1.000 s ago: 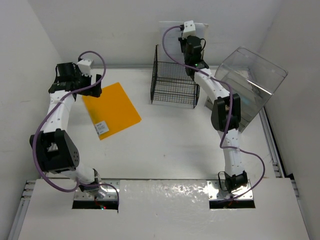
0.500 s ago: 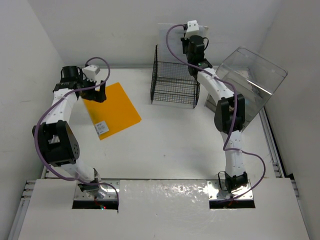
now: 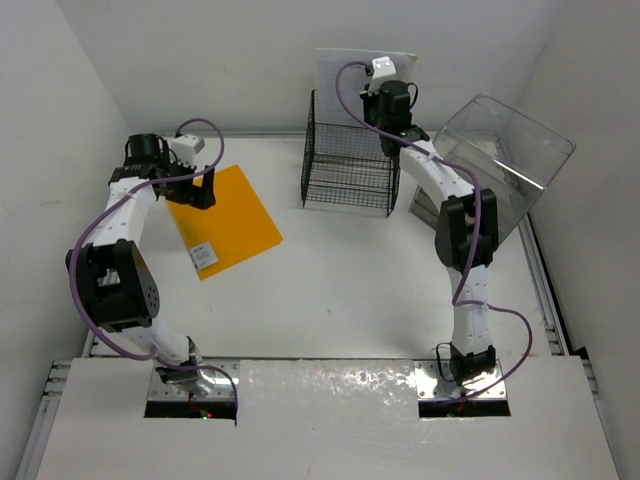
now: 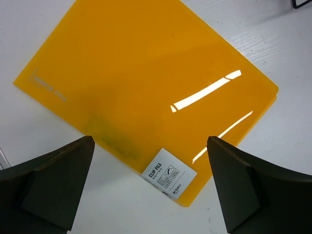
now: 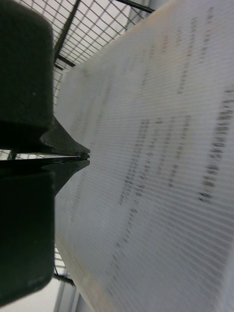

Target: Organize the desk

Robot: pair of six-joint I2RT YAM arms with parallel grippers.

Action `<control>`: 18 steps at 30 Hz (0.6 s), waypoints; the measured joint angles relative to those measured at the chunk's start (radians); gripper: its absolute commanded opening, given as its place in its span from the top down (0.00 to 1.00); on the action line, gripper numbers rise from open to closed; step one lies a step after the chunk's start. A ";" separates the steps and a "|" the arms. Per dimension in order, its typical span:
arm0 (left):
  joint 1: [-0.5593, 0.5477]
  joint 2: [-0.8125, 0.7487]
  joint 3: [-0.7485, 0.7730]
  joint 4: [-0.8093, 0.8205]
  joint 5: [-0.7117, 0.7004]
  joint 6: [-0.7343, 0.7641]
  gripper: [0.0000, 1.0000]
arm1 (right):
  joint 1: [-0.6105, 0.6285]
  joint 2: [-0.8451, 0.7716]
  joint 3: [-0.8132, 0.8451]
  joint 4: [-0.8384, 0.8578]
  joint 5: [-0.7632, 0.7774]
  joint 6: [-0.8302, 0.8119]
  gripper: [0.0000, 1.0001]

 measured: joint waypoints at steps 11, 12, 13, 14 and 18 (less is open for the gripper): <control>0.000 0.000 -0.014 0.018 -0.021 -0.026 0.01 | 0.002 -0.048 -0.071 -0.067 -0.130 0.061 1.00; 0.008 0.000 -0.025 0.026 -0.026 -0.039 0.01 | 0.005 -0.069 -0.092 -0.075 -0.138 0.067 1.00; 0.012 0.000 -0.037 0.034 -0.027 -0.052 0.01 | 0.010 -0.096 -0.120 -0.077 -0.144 0.071 1.00; 0.023 0.000 -0.054 0.045 -0.023 -0.073 0.01 | 0.016 -0.130 -0.154 -0.082 -0.149 0.073 0.98; 0.130 0.005 -0.115 0.073 0.012 -0.174 0.01 | 0.085 -0.275 -0.295 -0.098 -0.150 0.058 0.76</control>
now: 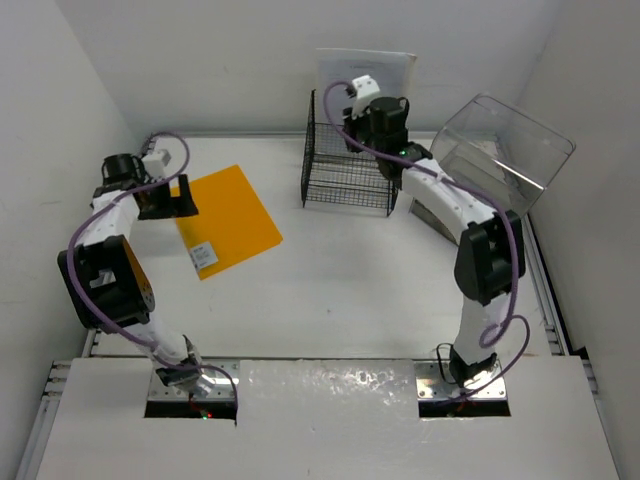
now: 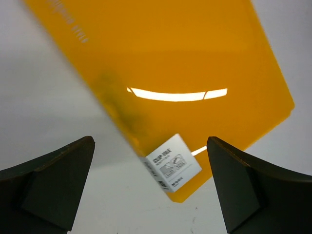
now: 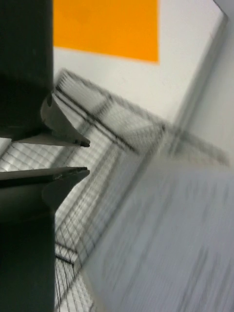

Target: Organize the desk

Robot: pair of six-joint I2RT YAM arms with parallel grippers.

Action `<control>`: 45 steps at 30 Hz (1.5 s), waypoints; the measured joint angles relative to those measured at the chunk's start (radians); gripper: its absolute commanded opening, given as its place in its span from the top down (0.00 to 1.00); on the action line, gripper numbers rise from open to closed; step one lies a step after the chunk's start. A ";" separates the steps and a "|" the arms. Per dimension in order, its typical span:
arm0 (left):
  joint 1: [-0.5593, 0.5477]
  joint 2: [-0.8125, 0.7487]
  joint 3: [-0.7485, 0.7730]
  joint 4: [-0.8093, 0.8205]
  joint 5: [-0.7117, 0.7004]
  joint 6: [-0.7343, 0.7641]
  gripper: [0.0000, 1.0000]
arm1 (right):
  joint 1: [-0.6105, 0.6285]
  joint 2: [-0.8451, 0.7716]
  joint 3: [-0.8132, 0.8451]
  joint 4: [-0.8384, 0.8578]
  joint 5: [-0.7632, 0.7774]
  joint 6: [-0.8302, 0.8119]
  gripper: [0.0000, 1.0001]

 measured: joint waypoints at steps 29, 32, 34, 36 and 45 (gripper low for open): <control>-0.254 -0.474 -0.509 0.082 -0.291 0.472 0.20 | 0.476 -0.144 -0.694 0.256 -0.204 0.073 0.39; -0.278 -0.510 -0.597 0.109 -0.390 0.574 0.19 | 0.470 -0.183 -0.731 0.277 -0.195 0.082 0.39; -0.312 -0.510 -0.673 0.116 -0.468 0.606 0.19 | 0.470 -0.203 -0.744 0.295 -0.190 0.091 0.39; -0.381 -0.510 -0.745 0.117 -0.521 0.622 0.19 | 0.470 -0.216 -0.753 0.312 -0.188 0.099 0.39; -0.599 -0.533 -0.875 0.337 -0.713 0.590 0.34 | 0.470 -0.237 -0.811 0.366 -0.187 0.144 0.40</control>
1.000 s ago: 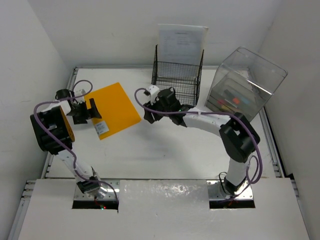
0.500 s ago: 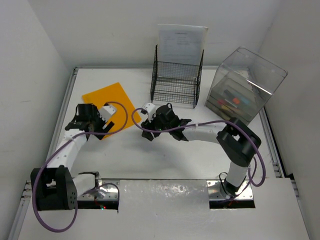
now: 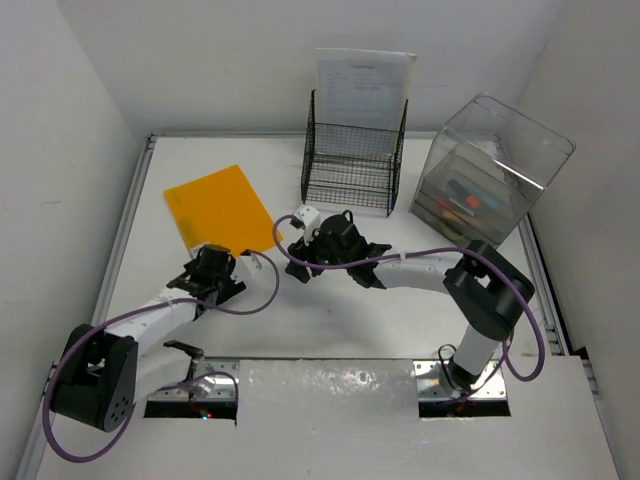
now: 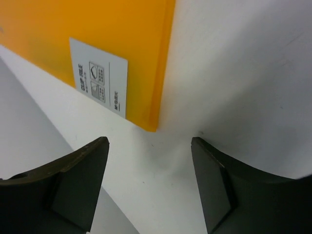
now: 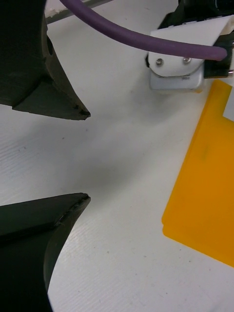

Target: Organize the desk

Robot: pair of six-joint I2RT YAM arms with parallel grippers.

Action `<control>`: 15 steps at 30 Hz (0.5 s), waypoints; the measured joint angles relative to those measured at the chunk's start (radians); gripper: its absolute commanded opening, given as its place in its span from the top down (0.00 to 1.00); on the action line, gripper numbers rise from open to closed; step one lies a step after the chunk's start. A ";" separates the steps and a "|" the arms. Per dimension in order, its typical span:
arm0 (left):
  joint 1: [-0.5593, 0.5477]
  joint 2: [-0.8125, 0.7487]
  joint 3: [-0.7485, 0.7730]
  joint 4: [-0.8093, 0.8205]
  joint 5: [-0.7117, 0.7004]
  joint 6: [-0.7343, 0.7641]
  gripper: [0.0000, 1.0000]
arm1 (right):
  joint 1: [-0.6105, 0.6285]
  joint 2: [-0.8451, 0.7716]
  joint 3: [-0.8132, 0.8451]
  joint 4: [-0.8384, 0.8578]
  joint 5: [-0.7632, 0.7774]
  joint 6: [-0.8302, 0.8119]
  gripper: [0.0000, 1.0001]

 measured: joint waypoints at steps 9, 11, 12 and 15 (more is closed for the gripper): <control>-0.071 -0.008 -0.129 0.277 -0.144 0.004 0.51 | 0.000 0.000 -0.011 0.009 0.000 0.017 0.39; -0.079 -0.008 -0.129 0.307 -0.145 0.004 0.53 | 0.000 0.000 -0.011 0.009 0.000 0.018 0.39; -0.082 -0.008 -0.129 0.321 -0.146 0.004 0.53 | 0.000 0.000 -0.011 0.009 0.000 0.018 0.39; -0.083 0.000 -0.129 0.363 -0.146 0.005 0.56 | 0.000 0.000 -0.011 0.009 0.000 0.021 0.39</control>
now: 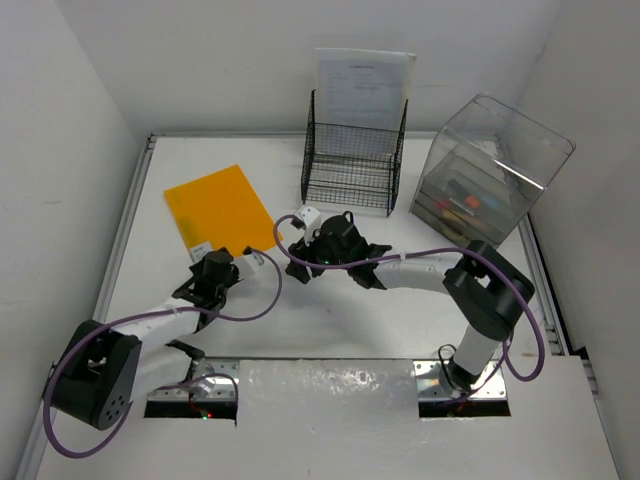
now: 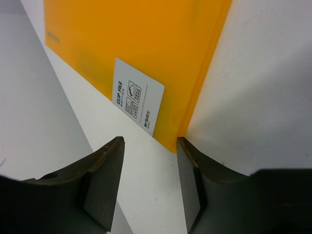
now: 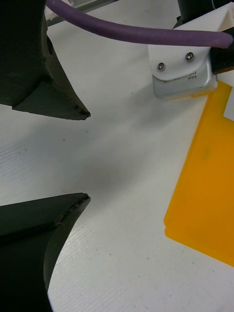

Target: Organize the desk

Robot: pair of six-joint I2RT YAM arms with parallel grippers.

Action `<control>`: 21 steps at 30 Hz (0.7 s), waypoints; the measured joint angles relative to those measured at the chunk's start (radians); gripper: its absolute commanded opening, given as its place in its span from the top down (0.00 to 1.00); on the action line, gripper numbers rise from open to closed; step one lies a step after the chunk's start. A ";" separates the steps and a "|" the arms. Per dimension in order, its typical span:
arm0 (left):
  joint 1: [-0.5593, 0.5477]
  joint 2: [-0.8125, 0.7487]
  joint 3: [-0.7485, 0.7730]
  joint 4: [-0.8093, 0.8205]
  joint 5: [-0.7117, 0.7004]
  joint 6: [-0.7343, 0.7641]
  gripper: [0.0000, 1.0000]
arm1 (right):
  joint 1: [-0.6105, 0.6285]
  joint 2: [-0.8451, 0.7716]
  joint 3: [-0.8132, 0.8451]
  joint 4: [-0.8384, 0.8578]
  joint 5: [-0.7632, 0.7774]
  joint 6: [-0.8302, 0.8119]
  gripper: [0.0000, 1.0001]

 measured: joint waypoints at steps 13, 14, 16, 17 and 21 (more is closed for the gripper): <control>0.000 0.106 -0.005 0.089 0.003 0.008 0.59 | 0.000 -0.022 -0.012 -0.002 0.014 -0.004 0.39; 0.000 0.110 -0.007 0.100 0.000 0.011 0.60 | 0.000 -0.023 -0.014 -0.002 0.016 -0.005 0.39; 0.000 0.127 -0.014 0.132 -0.009 0.022 0.64 | 0.000 -0.023 -0.016 -0.002 0.018 -0.005 0.39; 0.000 0.137 -0.016 0.146 -0.013 0.028 0.69 | 0.000 -0.023 -0.016 -0.002 0.018 -0.005 0.39; -0.001 0.186 -0.023 0.198 -0.026 0.052 0.74 | 0.000 -0.023 -0.017 -0.002 0.017 -0.005 0.38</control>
